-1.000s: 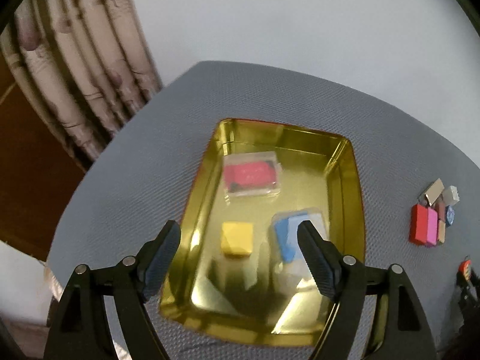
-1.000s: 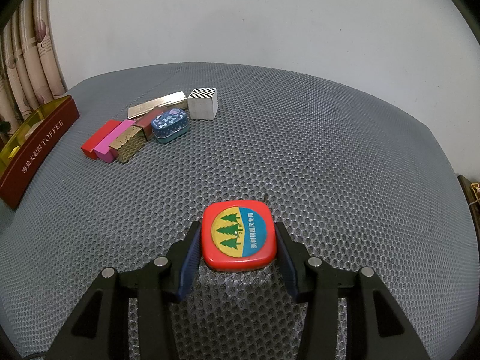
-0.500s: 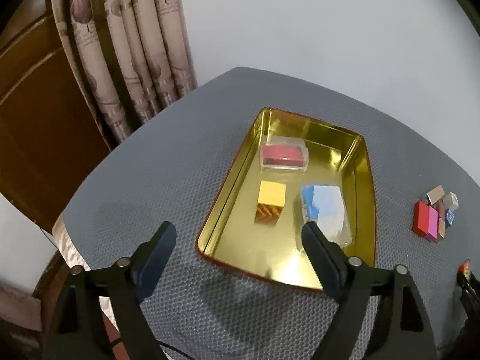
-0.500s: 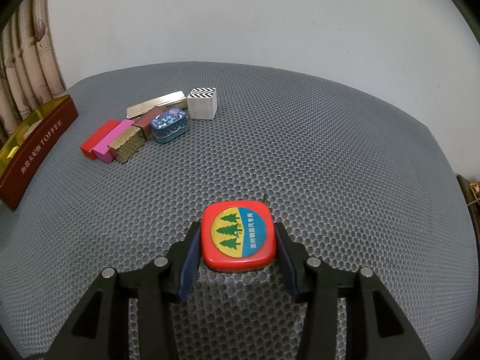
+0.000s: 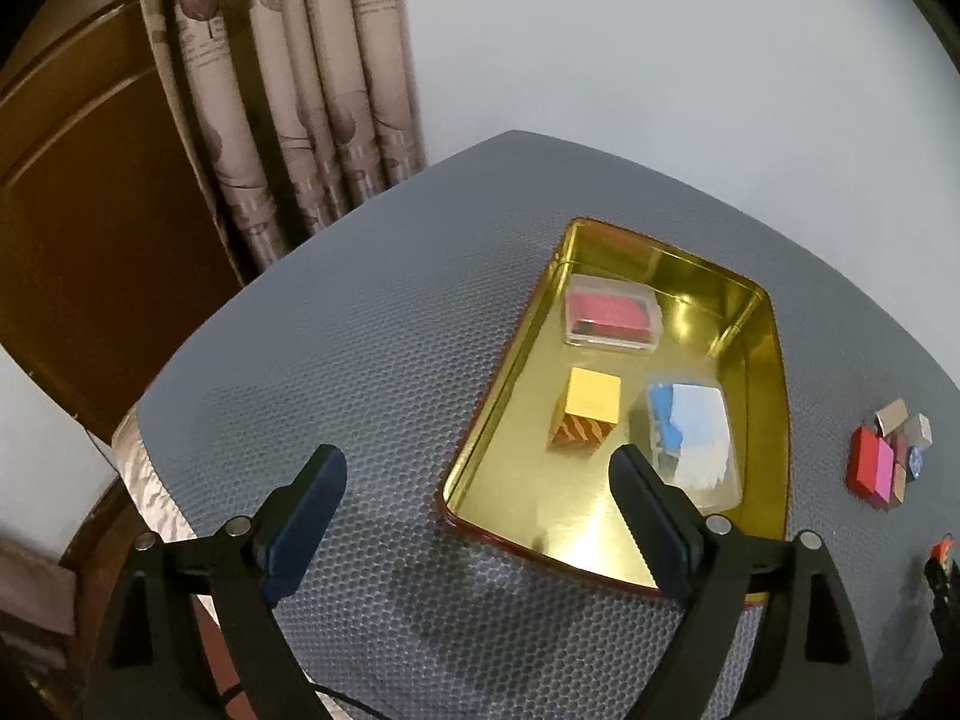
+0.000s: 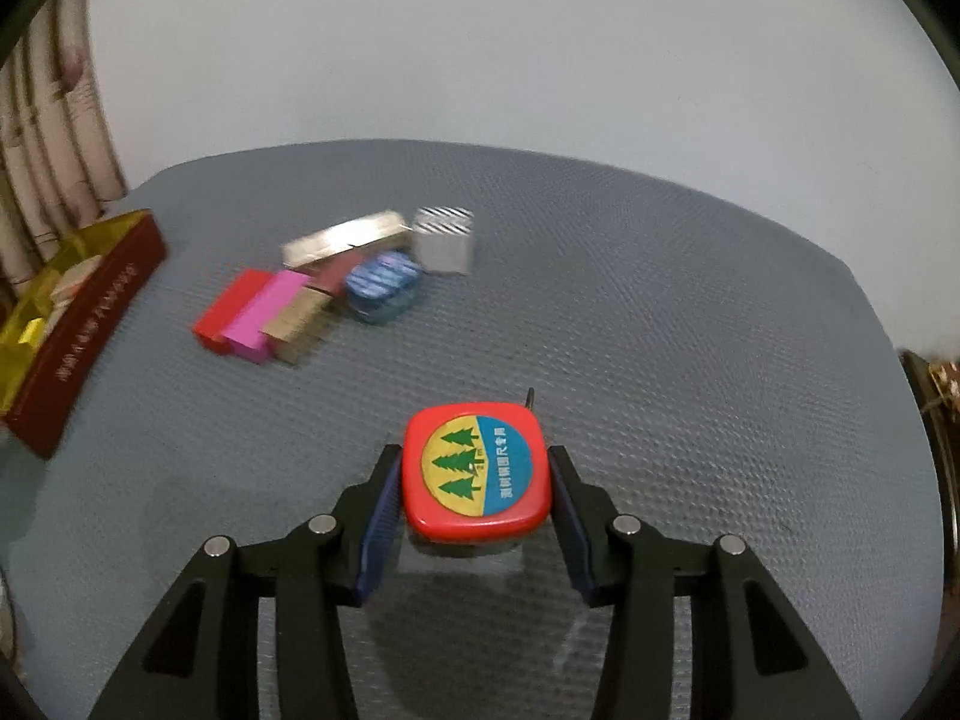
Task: Organize rigid objects
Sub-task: 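Open the left gripper to release the red-item box and lift away, then lower the red round tape measure into the tin and open the right gripper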
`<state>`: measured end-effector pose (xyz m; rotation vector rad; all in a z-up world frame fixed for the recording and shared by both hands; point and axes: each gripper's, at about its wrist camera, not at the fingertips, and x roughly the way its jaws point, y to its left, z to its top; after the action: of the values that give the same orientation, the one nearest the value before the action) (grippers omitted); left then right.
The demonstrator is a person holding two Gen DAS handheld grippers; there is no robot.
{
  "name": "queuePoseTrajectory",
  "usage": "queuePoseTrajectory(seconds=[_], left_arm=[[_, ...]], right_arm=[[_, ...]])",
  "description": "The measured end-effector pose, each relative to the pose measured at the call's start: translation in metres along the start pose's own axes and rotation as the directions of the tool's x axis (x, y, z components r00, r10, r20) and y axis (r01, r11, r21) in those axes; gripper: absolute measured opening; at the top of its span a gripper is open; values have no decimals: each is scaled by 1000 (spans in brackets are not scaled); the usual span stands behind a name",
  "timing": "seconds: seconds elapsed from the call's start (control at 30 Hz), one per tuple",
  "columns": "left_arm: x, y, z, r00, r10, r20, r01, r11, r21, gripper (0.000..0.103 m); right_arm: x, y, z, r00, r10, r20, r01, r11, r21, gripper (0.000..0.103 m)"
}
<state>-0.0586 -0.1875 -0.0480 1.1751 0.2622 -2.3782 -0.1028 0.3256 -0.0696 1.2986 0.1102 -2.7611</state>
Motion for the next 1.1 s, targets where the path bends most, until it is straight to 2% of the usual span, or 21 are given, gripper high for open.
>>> queuePoseTrajectory(seconds=[0.13,0.23,0.5,0.73,0.93,1.1], left_arm=[[-2,0,1,1000,23,14,-23,1000,5,87],[0,0,2,1000,10,4,-10,1000,0,88],[5,4,4,1000,21,-13,-21,1000,-18,88],[4,20,6,999,23,-25,-24,997,-74,88],[7,37,8,997,72,-29,-75,988,-134,88],[6,42,9,996,83,-27,-86,984,-157,88]], right_arm=[[-24,32,8,998,52,25,-51,998,-46,47],[-19,75,21,996,89,26,-87,993,-75,47],[-25,133,28,981,191,13,-187,971,-149,47],[-43,188,42,961,275,22,-263,937,-228,47],[-52,235,45,941,339,17,-319,900,-299,47],[-55,264,43,929,370,0,-348,872,-344,47]])
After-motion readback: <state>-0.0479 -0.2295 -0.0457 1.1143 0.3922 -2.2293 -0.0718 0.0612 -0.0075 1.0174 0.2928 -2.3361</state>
